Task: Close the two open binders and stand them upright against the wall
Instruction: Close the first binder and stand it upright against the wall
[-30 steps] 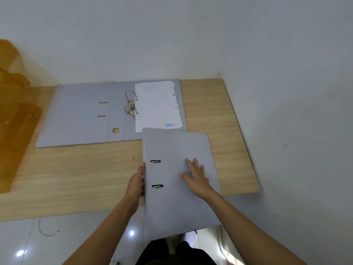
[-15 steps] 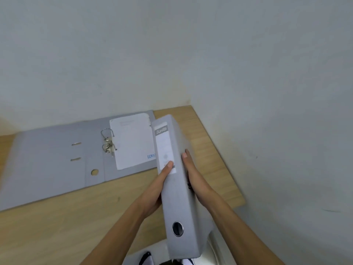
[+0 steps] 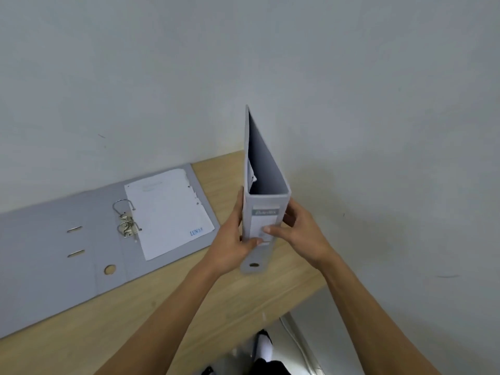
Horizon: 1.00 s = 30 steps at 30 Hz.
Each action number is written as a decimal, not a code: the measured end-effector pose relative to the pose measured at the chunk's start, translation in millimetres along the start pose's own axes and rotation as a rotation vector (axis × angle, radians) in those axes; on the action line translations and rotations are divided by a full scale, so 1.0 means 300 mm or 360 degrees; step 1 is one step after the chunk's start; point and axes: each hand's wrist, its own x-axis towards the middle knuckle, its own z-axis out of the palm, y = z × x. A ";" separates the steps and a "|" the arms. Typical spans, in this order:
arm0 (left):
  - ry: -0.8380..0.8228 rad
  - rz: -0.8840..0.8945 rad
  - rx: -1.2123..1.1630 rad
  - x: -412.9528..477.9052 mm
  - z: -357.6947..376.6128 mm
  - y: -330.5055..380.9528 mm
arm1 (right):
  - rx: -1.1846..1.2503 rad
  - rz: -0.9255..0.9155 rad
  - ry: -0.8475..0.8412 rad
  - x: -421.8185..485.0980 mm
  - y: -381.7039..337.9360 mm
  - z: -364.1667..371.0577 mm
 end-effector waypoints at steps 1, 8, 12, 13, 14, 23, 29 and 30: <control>-0.0005 0.0014 0.0041 0.018 0.021 -0.015 | 0.0007 0.0039 0.0018 0.003 0.028 -0.019; 0.0033 -0.0003 0.0127 0.174 0.121 0.001 | 0.0068 0.0046 0.0145 0.096 0.105 -0.143; -0.0076 -0.0200 0.0281 0.301 0.125 -0.007 | 0.0022 0.0072 0.0283 0.169 0.136 -0.170; -0.0088 -0.0219 0.0288 0.332 0.129 -0.006 | -0.0043 0.0085 0.0356 0.189 0.148 -0.174; -0.0081 -0.0228 0.0281 0.364 0.132 -0.004 | -0.0120 0.0108 0.0453 0.209 0.158 -0.175; 0.0012 -0.0252 0.0303 0.587 0.137 0.013 | 0.0366 0.0518 0.0528 0.364 0.207 -0.204; 0.0041 -0.0271 0.0375 0.696 0.133 0.008 | 0.0442 0.0515 0.0391 0.452 0.191 -0.224; 0.0045 -0.0273 0.0381 0.709 0.133 0.007 | 0.0422 0.0519 0.0380 0.461 0.192 -0.220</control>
